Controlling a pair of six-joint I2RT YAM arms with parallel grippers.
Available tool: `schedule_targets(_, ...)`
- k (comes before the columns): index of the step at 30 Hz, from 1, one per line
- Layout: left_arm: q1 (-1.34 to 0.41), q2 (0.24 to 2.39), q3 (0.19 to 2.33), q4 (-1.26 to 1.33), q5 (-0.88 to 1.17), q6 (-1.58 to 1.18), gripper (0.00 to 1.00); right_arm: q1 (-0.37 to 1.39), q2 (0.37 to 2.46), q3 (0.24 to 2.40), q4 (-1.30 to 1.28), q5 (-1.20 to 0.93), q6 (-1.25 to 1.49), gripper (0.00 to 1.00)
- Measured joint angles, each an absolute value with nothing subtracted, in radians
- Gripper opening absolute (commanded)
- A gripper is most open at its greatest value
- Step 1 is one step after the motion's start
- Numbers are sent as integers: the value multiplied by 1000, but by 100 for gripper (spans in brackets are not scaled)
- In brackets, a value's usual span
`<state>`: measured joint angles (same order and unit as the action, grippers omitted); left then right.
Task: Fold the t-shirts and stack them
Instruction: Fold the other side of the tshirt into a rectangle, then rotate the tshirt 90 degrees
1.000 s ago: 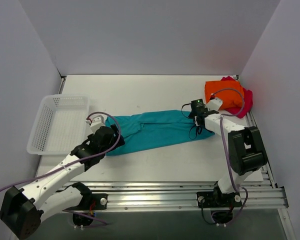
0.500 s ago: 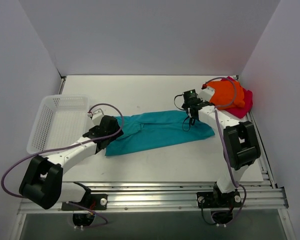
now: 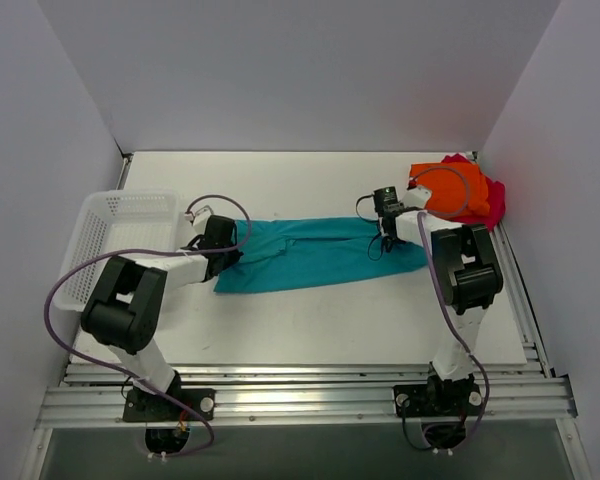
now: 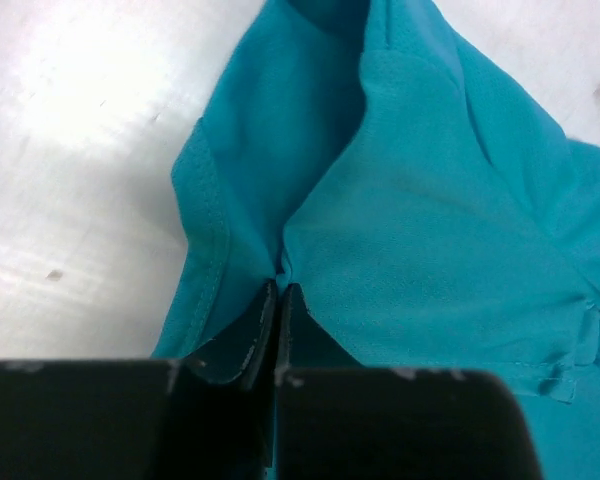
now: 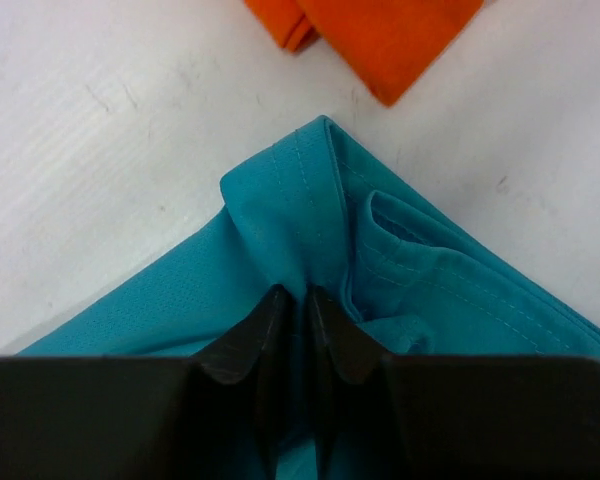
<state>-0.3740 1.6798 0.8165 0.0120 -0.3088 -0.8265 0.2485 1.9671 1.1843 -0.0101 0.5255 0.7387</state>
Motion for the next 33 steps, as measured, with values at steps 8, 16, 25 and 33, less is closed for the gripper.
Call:
schedule_targets(8,-304,1828,963,89,-233,-804,2,216,1980,1192,48,488,724,0)
schedule_targets(16,-254,1975,1273,-62,-179,-747,2,274,1876,1051,108,412,736,0)
schedule_targets(25,-218,2420,2022,-256,-104,-676,2,488,1773,882,230,324,812,0)
schedule_targets(33,-211,2877,2759,-473,14,-618,2,632,1790,847,362,298,914,0)
